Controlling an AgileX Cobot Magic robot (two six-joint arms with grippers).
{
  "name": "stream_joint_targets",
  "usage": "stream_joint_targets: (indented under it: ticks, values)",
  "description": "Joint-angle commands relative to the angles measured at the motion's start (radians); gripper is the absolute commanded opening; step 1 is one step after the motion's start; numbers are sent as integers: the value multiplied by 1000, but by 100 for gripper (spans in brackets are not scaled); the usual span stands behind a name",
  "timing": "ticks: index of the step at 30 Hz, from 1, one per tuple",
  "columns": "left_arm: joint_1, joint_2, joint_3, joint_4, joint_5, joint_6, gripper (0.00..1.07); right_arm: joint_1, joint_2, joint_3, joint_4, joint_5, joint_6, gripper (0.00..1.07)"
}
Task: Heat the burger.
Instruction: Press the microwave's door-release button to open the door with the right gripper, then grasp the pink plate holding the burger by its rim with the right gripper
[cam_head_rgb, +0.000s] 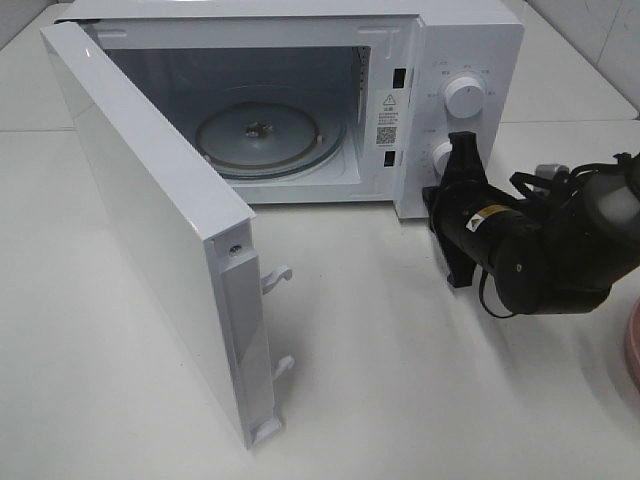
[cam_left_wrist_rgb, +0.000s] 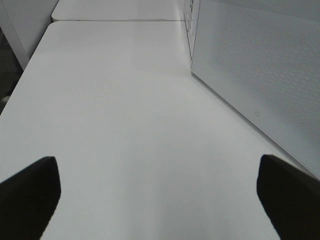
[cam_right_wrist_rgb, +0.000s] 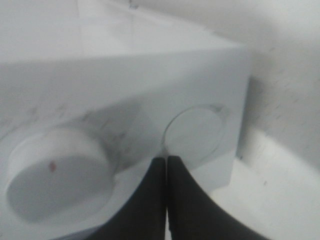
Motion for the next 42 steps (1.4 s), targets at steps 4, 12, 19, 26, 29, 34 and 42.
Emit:
stream_joint_targets:
  ticks: [4,12,19,26,29,34,42]
  values:
    - [2,-14,1,-9,-11,-2,100,4,-86,39,-77,17,2,0]
    - [2,-14,1,-9,-11,-2,100,4,-203,125,-84,129,-85,0]
    - [2,-14,1,-9,-11,-2,100,4,-339,169,-84,323,-296,0]
    - [2,-14,1,-9,-11,-2,100,4,-464,169,-84,528,-571,1]
    - [2,-14,1,-9,-11,-2,100,4,-517,168,-84,618,-720,2]
    - [2,-14,1,-9,-11,-2,100,4,-601,168,-84,801,-944,3]
    - [2,-14,1,-9,-11,-2,100,4,-724,164,-86,1144,-1237,6]
